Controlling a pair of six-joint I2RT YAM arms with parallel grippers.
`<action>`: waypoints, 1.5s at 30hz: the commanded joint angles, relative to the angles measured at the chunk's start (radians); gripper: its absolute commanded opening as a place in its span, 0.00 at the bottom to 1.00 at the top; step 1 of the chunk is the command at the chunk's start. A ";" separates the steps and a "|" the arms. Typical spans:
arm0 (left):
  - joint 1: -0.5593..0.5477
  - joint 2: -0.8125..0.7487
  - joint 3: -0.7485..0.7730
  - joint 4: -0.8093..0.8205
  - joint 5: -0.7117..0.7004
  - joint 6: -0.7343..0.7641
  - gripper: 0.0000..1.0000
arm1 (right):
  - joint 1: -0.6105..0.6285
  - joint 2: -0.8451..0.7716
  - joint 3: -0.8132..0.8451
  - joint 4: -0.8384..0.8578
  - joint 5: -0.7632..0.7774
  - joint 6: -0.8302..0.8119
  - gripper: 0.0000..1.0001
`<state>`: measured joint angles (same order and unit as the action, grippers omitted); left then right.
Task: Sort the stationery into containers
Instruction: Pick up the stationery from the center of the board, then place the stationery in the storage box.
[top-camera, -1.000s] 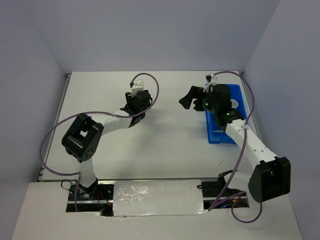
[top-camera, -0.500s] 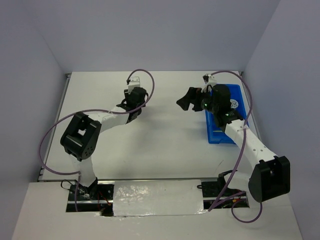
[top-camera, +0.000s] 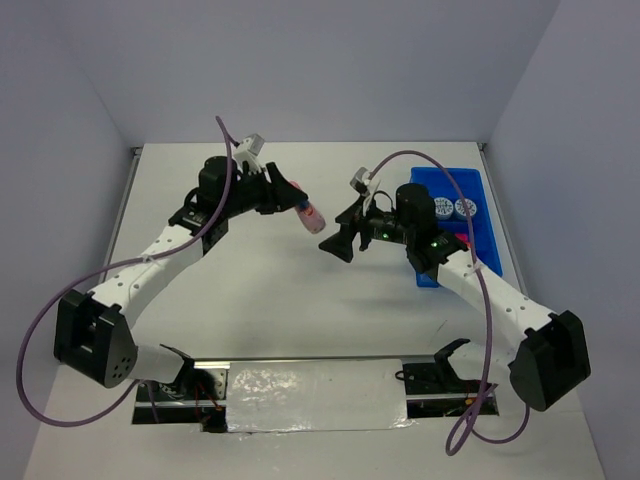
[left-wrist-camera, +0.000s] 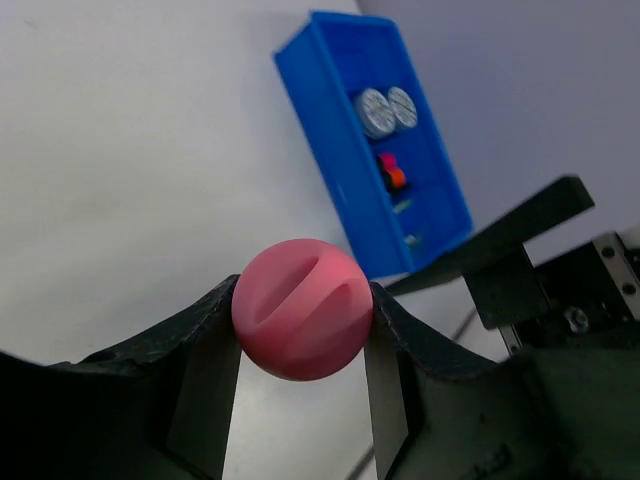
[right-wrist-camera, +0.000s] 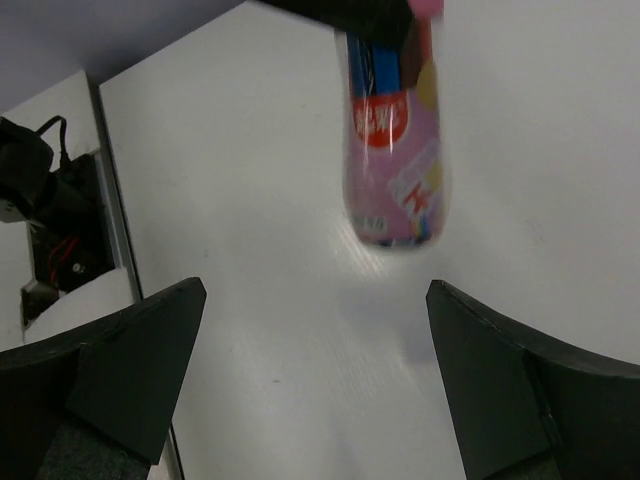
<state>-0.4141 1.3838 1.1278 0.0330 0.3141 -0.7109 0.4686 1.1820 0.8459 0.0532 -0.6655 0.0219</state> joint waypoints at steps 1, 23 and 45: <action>0.000 -0.044 -0.071 0.126 0.276 -0.085 0.00 | 0.057 -0.041 0.082 -0.006 0.082 -0.005 0.99; -0.002 -0.203 -0.169 0.153 0.395 -0.082 0.02 | 0.212 0.054 0.105 0.148 0.014 0.188 0.50; 0.001 -0.464 0.216 -0.647 -0.692 0.014 0.99 | -0.287 0.076 -0.009 -0.001 0.877 0.921 0.00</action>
<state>-0.4107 1.0225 1.3834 -0.5327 -0.3248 -0.7341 0.2451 1.2613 0.7948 0.1081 -0.1345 0.7231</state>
